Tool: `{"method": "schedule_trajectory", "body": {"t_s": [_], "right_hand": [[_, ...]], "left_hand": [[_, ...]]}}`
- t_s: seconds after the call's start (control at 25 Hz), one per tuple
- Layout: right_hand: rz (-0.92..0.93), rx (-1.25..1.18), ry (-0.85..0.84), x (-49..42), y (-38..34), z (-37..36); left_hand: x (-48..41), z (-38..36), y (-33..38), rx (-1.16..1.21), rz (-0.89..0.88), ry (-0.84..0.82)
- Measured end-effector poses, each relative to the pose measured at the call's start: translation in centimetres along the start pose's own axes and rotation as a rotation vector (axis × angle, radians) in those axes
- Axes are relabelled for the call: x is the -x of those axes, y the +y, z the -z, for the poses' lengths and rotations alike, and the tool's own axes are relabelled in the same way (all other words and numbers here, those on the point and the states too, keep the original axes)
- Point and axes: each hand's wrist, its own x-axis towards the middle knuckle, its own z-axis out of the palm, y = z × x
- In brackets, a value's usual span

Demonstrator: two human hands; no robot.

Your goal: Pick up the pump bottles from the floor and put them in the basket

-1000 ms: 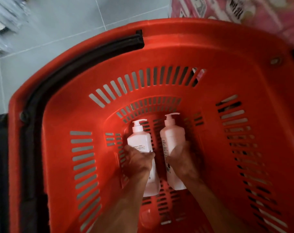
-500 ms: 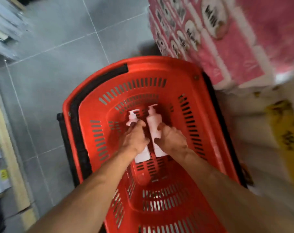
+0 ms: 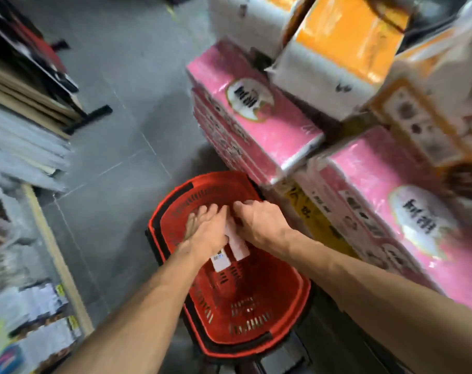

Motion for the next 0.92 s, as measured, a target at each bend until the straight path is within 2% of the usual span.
{"method": "schedule_trajectory", "body": {"t_s": [0.32,0.4,0.48,0.68,0.8,0.92], "right_hand": [[-0.27,-0.004,0.185,17.7,-0.8,13.4],[-0.339,-0.04,0.284,23.0,-1.3,15.2],[-0.453,-0.071,0.363,28.2,-2.4,15.8],[-0.799,-0.144,0.335,41.9,-4.6,15.2],[-0.933,-0.16,0.368,49.3,-5.3,13.4],[-1.107,-0.191,0.354,58.3,-5.2,10.6]], "left_hand": [[12.0,13.4,8.1,-0.161,-0.342,0.12],[14.8,15.1,9.7,-0.23,-0.441,0.147],[17.4,16.2,11.5,-0.288,-0.53,0.169],[24.6,16.1,18.8,-0.417,-0.767,0.122],[28.1,14.8,25.1,-0.475,-0.918,0.052],[33.6,12.5,32.7,-0.564,-1.119,0.06]]}}
